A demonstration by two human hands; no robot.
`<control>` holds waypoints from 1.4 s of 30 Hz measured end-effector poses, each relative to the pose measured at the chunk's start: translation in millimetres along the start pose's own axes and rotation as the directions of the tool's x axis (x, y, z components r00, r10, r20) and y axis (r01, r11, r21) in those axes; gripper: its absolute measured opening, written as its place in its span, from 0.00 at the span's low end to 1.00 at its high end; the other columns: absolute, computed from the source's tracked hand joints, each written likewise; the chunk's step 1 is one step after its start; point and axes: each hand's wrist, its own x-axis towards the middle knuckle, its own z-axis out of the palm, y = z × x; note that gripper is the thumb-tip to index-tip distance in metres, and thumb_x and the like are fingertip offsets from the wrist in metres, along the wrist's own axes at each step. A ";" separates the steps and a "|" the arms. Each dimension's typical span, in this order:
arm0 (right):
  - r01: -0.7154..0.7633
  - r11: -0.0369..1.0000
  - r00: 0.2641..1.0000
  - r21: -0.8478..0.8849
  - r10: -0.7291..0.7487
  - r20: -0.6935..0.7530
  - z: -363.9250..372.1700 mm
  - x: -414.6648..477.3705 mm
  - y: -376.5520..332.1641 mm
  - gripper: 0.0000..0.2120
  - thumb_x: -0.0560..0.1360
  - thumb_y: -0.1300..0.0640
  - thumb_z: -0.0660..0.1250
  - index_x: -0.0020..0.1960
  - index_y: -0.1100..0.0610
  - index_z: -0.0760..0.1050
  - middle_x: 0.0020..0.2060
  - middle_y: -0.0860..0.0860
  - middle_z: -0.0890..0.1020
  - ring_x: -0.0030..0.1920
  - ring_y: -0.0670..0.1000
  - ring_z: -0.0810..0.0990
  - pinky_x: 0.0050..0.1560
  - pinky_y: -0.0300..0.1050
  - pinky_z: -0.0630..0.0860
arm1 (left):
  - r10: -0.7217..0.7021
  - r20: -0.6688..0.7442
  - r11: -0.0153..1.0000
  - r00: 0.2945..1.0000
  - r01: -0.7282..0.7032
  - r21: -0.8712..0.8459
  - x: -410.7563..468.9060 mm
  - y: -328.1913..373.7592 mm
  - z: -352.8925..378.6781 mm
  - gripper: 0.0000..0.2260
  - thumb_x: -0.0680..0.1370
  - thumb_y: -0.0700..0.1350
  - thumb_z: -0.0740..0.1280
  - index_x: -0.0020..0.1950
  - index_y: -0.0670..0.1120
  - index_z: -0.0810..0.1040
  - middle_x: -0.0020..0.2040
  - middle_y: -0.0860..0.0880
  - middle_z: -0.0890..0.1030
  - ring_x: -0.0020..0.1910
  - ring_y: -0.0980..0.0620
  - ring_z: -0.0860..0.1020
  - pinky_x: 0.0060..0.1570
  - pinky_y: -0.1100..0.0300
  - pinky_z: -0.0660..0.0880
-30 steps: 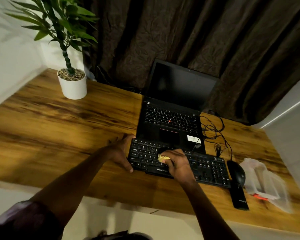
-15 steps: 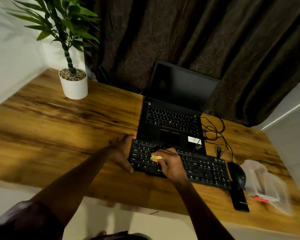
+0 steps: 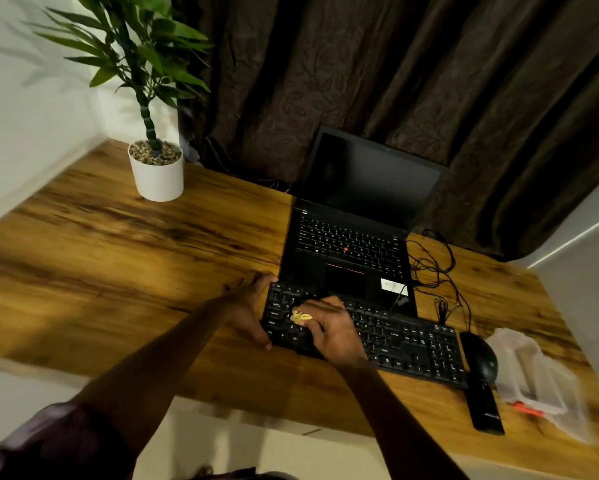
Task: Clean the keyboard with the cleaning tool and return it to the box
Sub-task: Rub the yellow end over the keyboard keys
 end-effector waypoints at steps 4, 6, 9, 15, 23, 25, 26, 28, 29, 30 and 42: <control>0.030 0.999 1.000 0.026 -0.030 0.004 13.8 12.8 -19.4 0.11 0.77 0.59 0.67 0.57 0.52 0.82 0.56 0.45 0.83 0.53 0.48 0.74 0.55 0.43 0.73 | 0.006 0.009 1.000 1.000 -0.006 -0.022 1.7 -3.7 0.9 0.67 0.49 0.62 0.83 0.76 0.65 0.41 0.81 0.52 0.48 0.79 0.44 0.51 0.74 0.36 0.56; 0.045 0.998 0.999 0.053 -0.044 -0.010 15.8 16.6 -25.6 0.11 0.76 0.60 0.67 0.56 0.53 0.82 0.55 0.47 0.84 0.52 0.49 0.74 0.54 0.44 0.73 | -0.005 0.014 1.000 1.000 0.005 -0.002 2.3 -4.9 1.2 0.67 0.50 0.63 0.83 0.76 0.65 0.41 0.80 0.53 0.47 0.79 0.44 0.51 0.74 0.37 0.56; 0.073 0.994 0.997 0.085 -0.070 -0.039 15.5 15.8 -29.1 0.11 0.74 0.63 0.69 0.55 0.54 0.83 0.55 0.48 0.84 0.52 0.49 0.74 0.53 0.46 0.75 | -0.010 0.008 1.000 1.000 0.010 0.024 3.4 -5.7 2.2 0.67 0.51 0.63 0.83 0.77 0.64 0.41 0.81 0.53 0.45 0.79 0.43 0.50 0.74 0.36 0.53; 0.150 0.987 0.987 0.060 -0.153 0.042 14.0 22.7 -33.8 0.10 0.77 0.60 0.67 0.55 0.52 0.82 0.55 0.46 0.83 0.51 0.49 0.75 0.54 0.44 0.73 | -0.028 -0.012 0.999 1.000 0.028 0.017 5.9 -8.2 4.4 0.67 0.49 0.66 0.82 0.79 0.63 0.44 0.81 0.52 0.48 0.79 0.43 0.50 0.74 0.36 0.50; 0.203 0.979 0.978 0.014 -0.204 0.050 0.1 15.1 -32.6 0.11 0.73 0.65 0.69 0.53 0.54 0.83 0.51 0.49 0.85 0.49 0.49 0.75 0.53 0.44 0.71 | -0.085 0.013 0.996 0.996 0.086 -0.032 23.8 -21.4 12.3 0.74 0.34 0.76 0.74 0.77 0.67 0.46 0.81 0.51 0.51 0.79 0.42 0.54 0.73 0.37 0.55; 0.167 0.986 0.986 -0.028 -0.167 -0.004 -4.7 1.8 -17.9 0.13 0.72 0.65 0.71 0.53 0.53 0.83 0.51 0.50 0.85 0.48 0.49 0.75 0.51 0.45 0.74 | -0.084 0.037 0.994 0.996 0.086 -0.066 18.6 -17.1 7.9 0.73 0.37 0.73 0.77 0.77 0.66 0.45 0.81 0.50 0.52 0.78 0.41 0.54 0.73 0.38 0.54; 0.147 0.988 0.989 -0.041 -0.148 -0.015 -5.6 -1.9 -13.7 0.13 0.72 0.65 0.72 0.54 0.53 0.83 0.51 0.50 0.85 0.49 0.49 0.75 0.51 0.47 0.76 | -0.057 0.030 0.997 0.998 0.059 -0.056 14.0 -13.8 5.2 0.72 0.41 0.71 0.80 0.78 0.65 0.44 0.81 0.50 0.50 0.79 0.42 0.52 0.74 0.38 0.53; 0.121 0.991 0.993 -0.051 -0.122 -0.002 -5.8 -2.3 -15.0 0.11 0.73 0.63 0.70 0.54 0.54 0.83 0.52 0.50 0.85 0.49 0.50 0.75 0.51 0.50 0.77 | -0.010 -0.001 1.000 1.000 0.010 -0.011 6.6 -7.2 2.0 0.67 0.51 0.63 0.84 0.79 0.62 0.44 0.81 0.52 0.46 0.79 0.43 0.49 0.74 0.37 0.49; 0.125 0.991 0.992 -0.043 -0.125 0.007 -5.3 0.3 -18.9 0.10 0.74 0.62 0.69 0.54 0.54 0.83 0.52 0.50 0.85 0.50 0.51 0.75 0.52 0.50 0.77 | -0.001 -0.013 1.000 1.000 0.001 0.000 4.4 -5.2 1.5 0.65 0.54 0.60 0.84 0.79 0.61 0.44 0.81 0.52 0.45 0.80 0.44 0.48 0.74 0.37 0.48; 0.132 0.991 0.991 -0.030 -0.132 0.019 -4.1 3.5 -23.9 0.10 0.75 0.62 0.68 0.54 0.54 0.83 0.53 0.50 0.85 0.50 0.51 0.75 0.52 0.49 0.76 | 0.004 -0.018 1.000 1.000 -0.004 0.004 3.7 -4.3 1.5 0.65 0.55 0.60 0.84 0.79 0.61 0.43 0.81 0.51 0.45 0.80 0.44 0.47 0.74 0.37 0.47; 0.012 0.999 0.997 -0.035 -0.009 0.079 -17.6 -13.1 0.2 0.13 0.75 0.62 0.68 0.57 0.51 0.81 0.54 0.48 0.83 0.55 0.50 0.74 0.57 0.51 0.75 | -0.017 -0.001 0.999 1.000 0.017 0.039 -1.6 3.3 -1.5 0.64 0.57 0.58 0.84 0.79 0.60 0.42 0.81 0.50 0.44 0.80 0.42 0.46 0.75 0.37 0.46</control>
